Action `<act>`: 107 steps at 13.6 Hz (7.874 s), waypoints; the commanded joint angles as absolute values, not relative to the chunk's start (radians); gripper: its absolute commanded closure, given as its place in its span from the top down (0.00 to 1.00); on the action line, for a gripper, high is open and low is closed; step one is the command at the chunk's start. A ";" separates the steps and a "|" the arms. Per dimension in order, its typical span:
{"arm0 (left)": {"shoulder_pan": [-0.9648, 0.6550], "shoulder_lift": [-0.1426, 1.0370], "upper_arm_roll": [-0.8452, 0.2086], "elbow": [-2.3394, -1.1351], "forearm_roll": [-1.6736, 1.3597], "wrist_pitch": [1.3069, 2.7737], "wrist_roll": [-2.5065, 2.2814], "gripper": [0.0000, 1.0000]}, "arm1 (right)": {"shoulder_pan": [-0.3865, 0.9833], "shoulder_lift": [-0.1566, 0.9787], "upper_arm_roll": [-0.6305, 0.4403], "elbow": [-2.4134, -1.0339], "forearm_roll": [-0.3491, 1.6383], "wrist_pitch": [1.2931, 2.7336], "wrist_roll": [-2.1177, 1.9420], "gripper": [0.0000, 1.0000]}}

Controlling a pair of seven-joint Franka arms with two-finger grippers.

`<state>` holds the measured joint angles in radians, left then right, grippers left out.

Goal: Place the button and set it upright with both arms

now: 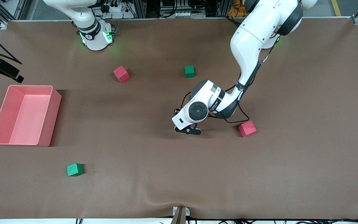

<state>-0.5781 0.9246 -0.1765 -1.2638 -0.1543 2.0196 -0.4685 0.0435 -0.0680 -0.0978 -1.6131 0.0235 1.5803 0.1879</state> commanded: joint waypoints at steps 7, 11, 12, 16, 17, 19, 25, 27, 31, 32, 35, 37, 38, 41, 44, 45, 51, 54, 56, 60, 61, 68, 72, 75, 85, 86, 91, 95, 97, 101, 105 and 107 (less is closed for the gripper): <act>-0.600 0.956 -0.167 -1.230 -0.175 2.040 -0.491 0.78 | 0.023 -0.008 -0.069 -1.513 0.000 1.552 0.143 1.00; -0.600 0.969 -0.166 -1.230 -0.175 2.049 -0.479 0.57 | 0.008 -0.009 -0.031 -1.511 -0.011 1.540 0.100 1.00; -0.600 0.971 -0.166 -1.230 -0.175 2.063 -0.479 0.56 | 0.008 -0.009 -0.029 -1.511 -0.011 1.540 0.098 1.00; -0.600 0.971 -0.167 -1.230 -0.175 2.065 -0.479 0.11 | -0.002 -0.009 -0.029 -1.511 -0.009 1.542 -0.027 1.00; -0.600 0.966 -0.167 -1.230 -0.175 2.066 -0.479 0.00 | -0.002 -0.009 -0.029 -1.512 -0.009 1.539 -0.026 1.00; -0.603 0.959 -0.170 -1.230 -0.173 2.069 -0.505 0.00 | -0.002 -0.009 -0.029 -1.513 -0.008 1.539 -0.035 1.00; -0.664 0.867 -0.150 -1.241 -0.157 2.161 -0.760 0.00 | 0.002 -0.009 -0.031 -1.513 -0.009 1.540 -0.043 1.00; -0.708 0.836 -0.124 -1.243 -0.051 2.229 -0.884 0.00 | 0.008 -0.009 -0.031 -1.513 -0.009 1.540 -0.040 1.00; -0.771 0.844 -0.118 -1.243 0.356 2.252 -1.223 0.00 | 0.008 -0.009 -0.031 -1.513 -0.011 1.539 -0.041 1.00; -0.787 0.848 -0.120 -1.243 0.471 2.253 -1.333 0.00 | 0.008 -0.011 -0.031 -1.513 -0.012 1.539 -0.043 1.00; -0.828 0.870 -0.123 -1.256 0.774 2.256 -1.601 0.00 | 0.002 -0.011 -0.032 -1.514 -0.012 1.539 -0.049 1.00; -0.851 0.899 -0.123 -1.256 0.915 2.256 -1.777 0.00 | 0.003 -0.011 -0.032 -1.514 -0.012 1.539 -0.048 1.00; -0.857 0.913 -0.123 -1.256 0.975 2.256 -1.855 0.00 | 0.003 -0.011 -0.032 -1.516 -0.012 1.537 -0.048 1.00; -0.868 0.942 -0.121 -1.273 1.193 2.255 -1.991 0.00 | 0.002 -0.011 -0.032 -1.514 -0.012 1.519 -0.049 1.00; -0.870 0.997 -0.123 -1.279 1.406 2.255 -2.107 0.00 | 0.005 -0.011 -0.032 -1.514 -0.011 1.519 -0.049 1.00; -0.868 1.017 -0.121 -1.279 1.483 2.255 -2.161 0.00 | 0.006 -0.011 -0.032 -1.514 -0.011 1.520 -0.048 1.00; -0.871 1.078 -0.123 -1.278 1.603 2.255 -2.253 0.00 | 0.003 -0.011 -0.032 -1.514 -0.011 1.520 -0.049 1.00; -0.880 1.091 -0.123 -1.281 1.603 2.255 -2.253 0.00 | 0.003 -0.011 -0.032 -1.516 -0.011 1.519 -0.049 1.00; -0.887 1.097 -0.124 -1.282 1.598 2.255 -2.255 0.12 | 0.003 -0.011 -0.032 -1.516 -0.011 1.519 -0.049 1.00; -0.894 1.098 -0.126 -1.301 1.594 2.255 -2.255 0.56 | 0.005 -0.011 -0.032 -1.516 -0.011 1.519 -0.049 1.00; -0.894 1.097 -0.129 -1.302 1.592 2.255 -2.256 0.69 | 0.003 -0.011 -0.032 -1.516 -0.011 1.519 -0.049 1.00; -0.897 1.048 -0.166 -1.304 1.505 2.253 -2.278 1.00 | 0.005 -0.009 -0.034 -1.517 -0.011 1.519 -0.048 1.00; -0.897 0.968 -0.219 -1.307 1.278 2.240 -2.226 1.00 | 0.003 -0.009 -0.034 -1.519 -0.011 1.519 -0.044 1.00; -0.896 0.899 -0.261 -1.305 1.036 2.128 -2.073 1.00 | 0.003 -0.009 -0.034 -1.519 -0.011 1.519 -0.044 1.00; -0.652 0.373 -0.264 -1.298 0.333 1.714 -1.311 1.00 | 0.002 -0.009 -0.034 -1.517 -0.012 1.520 -0.046 1.00; -0.615 0.324 -0.264 -1.296 0.306 1.694 -1.269 1.00 | 0.002 -0.009 -0.034 -1.517 -0.012 1.520 -0.046 1.00; -0.293 0.144 -0.261 -1.299 0.069 1.531 -0.961 1.00 | 0.003 -0.009 -0.034 -1.516 -0.012 1.519 -0.046 1.00; -0.120 0.123 -0.258 -1.304 0.021 1.445 -0.748 1.00 | 0.005 -0.009 -0.034 -1.517 -0.012 1.519 -0.045 1.00; -0.037 0.097 -0.247 -1.342 0.021 1.428 -0.593 1.00 | 0.006 -0.009 -0.034 -1.516 -0.012 1.519 -0.045 1.00; -0.017 0.028 -0.140 -1.468 0.020 1.468 -0.341 1.00 | 0.003 -0.009 -0.034 -1.517 -0.012 1.519 -0.046 1.00; -0.060 -0.073 -0.045 -1.621 0.002 1.539 -0.224 1.00 | 0.002 -0.009 -0.034 -1.517 -0.012 1.517 -0.046 1.00; -0.058 -0.109 -0.034 -1.673 0.002 1.557 -0.216 1.00 | 0.003 -0.009 -0.034 -1.517 -0.012 1.517 -0.046 1.00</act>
